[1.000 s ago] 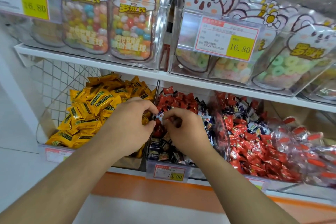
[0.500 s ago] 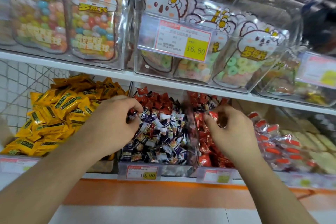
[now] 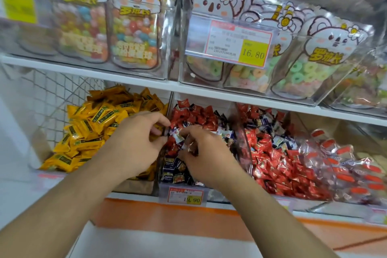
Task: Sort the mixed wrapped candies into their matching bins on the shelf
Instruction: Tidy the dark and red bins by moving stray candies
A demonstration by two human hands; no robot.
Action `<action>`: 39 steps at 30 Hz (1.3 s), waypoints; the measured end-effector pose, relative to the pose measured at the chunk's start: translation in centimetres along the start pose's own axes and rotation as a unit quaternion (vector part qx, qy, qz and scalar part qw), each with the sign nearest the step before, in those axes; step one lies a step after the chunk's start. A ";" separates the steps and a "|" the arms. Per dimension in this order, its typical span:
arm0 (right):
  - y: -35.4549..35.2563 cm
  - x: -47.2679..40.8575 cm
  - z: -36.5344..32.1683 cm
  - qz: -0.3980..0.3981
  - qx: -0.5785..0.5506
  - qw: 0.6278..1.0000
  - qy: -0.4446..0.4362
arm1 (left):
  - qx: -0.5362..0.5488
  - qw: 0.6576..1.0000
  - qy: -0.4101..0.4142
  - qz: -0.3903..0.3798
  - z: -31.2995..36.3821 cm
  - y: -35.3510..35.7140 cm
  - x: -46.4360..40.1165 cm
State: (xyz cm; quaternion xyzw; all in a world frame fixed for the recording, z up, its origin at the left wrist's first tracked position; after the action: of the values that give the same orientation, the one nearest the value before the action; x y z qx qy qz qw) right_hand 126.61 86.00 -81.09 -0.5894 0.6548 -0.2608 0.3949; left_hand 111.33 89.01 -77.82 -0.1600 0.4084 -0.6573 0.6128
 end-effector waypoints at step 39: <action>-15.4 6.7 10.9 0.236 -0.041 0.951 0.194 | 0.043 0.997 0.069 -0.019 5.1 2.8 0.3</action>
State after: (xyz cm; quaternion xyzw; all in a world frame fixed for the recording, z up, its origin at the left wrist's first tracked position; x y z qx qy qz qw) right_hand 144.36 78.25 -76.14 -0.3718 0.8491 -0.2429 0.2861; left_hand 116.75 87.19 -76.80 -0.0953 0.4180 -0.6950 0.5772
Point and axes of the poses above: each hand's wrist, its own x-axis away from the middle knuckle, its own y-axis out of the palm, z = x × y, the point moved 10 cm from there along -x, towards the middle knuckle, and after that the axes turned 8 degrees about z, right-handed, at the moved point
